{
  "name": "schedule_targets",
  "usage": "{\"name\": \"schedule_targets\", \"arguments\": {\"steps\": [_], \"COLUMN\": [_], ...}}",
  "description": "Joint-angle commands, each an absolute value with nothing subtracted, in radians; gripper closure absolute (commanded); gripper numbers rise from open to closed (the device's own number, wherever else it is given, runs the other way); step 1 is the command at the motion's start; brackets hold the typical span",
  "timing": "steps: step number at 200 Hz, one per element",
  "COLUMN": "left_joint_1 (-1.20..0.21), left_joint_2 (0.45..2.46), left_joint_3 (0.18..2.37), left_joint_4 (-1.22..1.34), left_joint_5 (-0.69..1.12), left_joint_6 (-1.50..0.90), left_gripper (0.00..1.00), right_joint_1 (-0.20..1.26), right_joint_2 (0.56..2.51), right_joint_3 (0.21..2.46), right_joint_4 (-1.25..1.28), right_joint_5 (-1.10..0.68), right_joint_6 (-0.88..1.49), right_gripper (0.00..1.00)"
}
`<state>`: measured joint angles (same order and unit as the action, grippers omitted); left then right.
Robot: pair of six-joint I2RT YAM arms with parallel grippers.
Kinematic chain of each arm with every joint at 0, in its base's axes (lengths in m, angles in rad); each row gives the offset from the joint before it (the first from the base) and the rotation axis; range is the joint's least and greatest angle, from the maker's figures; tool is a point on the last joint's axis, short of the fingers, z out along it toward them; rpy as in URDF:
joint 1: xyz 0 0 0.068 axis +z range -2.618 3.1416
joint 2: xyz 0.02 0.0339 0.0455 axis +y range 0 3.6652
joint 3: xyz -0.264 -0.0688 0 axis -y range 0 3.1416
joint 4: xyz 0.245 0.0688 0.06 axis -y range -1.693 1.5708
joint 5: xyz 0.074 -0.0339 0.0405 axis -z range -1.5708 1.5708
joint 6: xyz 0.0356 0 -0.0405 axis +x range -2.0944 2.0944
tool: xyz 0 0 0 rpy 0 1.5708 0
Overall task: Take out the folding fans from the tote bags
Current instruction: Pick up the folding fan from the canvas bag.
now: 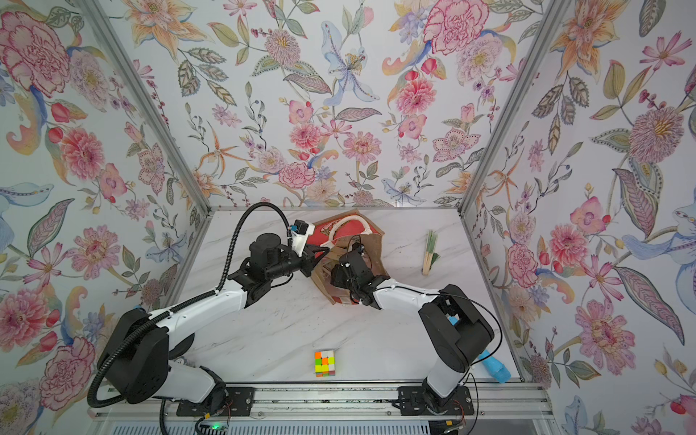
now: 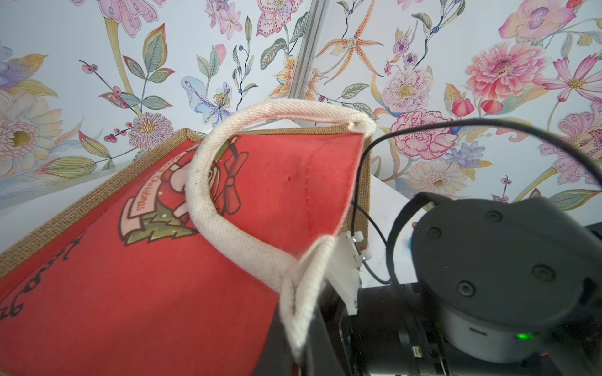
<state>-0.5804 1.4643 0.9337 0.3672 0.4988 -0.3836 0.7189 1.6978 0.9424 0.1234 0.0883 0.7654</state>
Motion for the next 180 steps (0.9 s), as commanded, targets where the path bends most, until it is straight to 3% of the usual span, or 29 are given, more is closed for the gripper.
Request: {"name": "schedule_targets", "arguments": {"steps": [1, 113, 180], "left_joint_1": [-0.571, -0.571, -0.571], "left_joint_2": [1.448, 1.451, 1.451], "left_joint_3": [0.926, 0.928, 0.933], "left_joint_4": [0.402, 0.396, 0.397], "left_joint_5": [0.537, 0.537, 0.548], "left_joint_6": [-0.405, -0.402, -0.405], "left_gripper": [1.0, 1.0, 1.0], "right_joint_1": [0.718, 0.697, 0.698], "right_joint_2": [1.732, 1.739, 1.847], "right_joint_3": [0.965, 0.951, 1.015], "right_joint_4": [0.108, 0.038, 0.002], "right_joint_5": [0.043, 0.069, 0.093], "right_joint_6": [0.786, 0.83, 0.848], "right_gripper": [0.39, 0.37, 0.37]}}
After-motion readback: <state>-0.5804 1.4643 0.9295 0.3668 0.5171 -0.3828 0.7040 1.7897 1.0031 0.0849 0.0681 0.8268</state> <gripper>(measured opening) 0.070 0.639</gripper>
